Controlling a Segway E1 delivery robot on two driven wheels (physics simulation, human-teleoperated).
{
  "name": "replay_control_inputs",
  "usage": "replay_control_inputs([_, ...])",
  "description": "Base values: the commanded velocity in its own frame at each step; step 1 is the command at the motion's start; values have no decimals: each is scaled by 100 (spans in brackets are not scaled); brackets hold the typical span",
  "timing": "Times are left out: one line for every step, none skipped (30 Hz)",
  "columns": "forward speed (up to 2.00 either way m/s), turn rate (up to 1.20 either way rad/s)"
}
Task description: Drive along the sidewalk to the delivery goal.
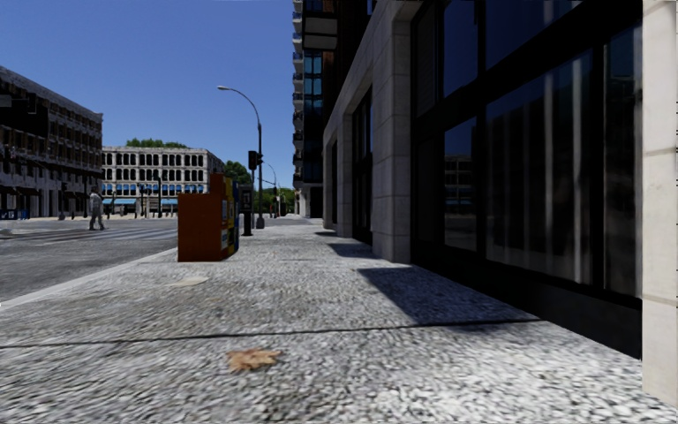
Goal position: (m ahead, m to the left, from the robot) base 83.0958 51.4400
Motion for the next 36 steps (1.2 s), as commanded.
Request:
replay_control_inputs([200,47])
replay_control_inputs([200,47])
replay_control_inputs([200,47])
replay_control_inputs([200,47])
replay_control_inputs([200,39])
replay_control_inputs([200,22])
replay_control_inputs([200,22])
replay_control_inputs([200,0])
replay_control_inputs([200,0])
replay_control_inputs([200,0])
replay_control_inputs([200,0])
replay_control_inputs([200,0])
replay_control_inputs([200,0])
replay_control_inputs([200,0])
replay_control_inputs([200,0])
replay_control_inputs([200,0])
replay_control_inputs([200,0])
replay_control_inputs([200,0])
replay_control_inputs([200,0])
replay_control_inputs([200,0])
replay_control_inputs([200,0])
replay_control_inputs([200,0])
replay_control_inputs([200,0])
replay_control_inputs([200,0])
replay_control_inputs([200,0])
replay_control_inputs([200,0])
replay_control_inputs([200,0])
replay_control_inputs([200,0])
replay_control_inputs([200,0])
replay_control_inputs([200,0])
replay_control_inputs([200,0])
replay_control_inputs([200,0])
replay_control_inputs([200,0])
replay_control_inputs([200,0])
replay_control_inputs([200,0])
replay_control_inputs([200,0])
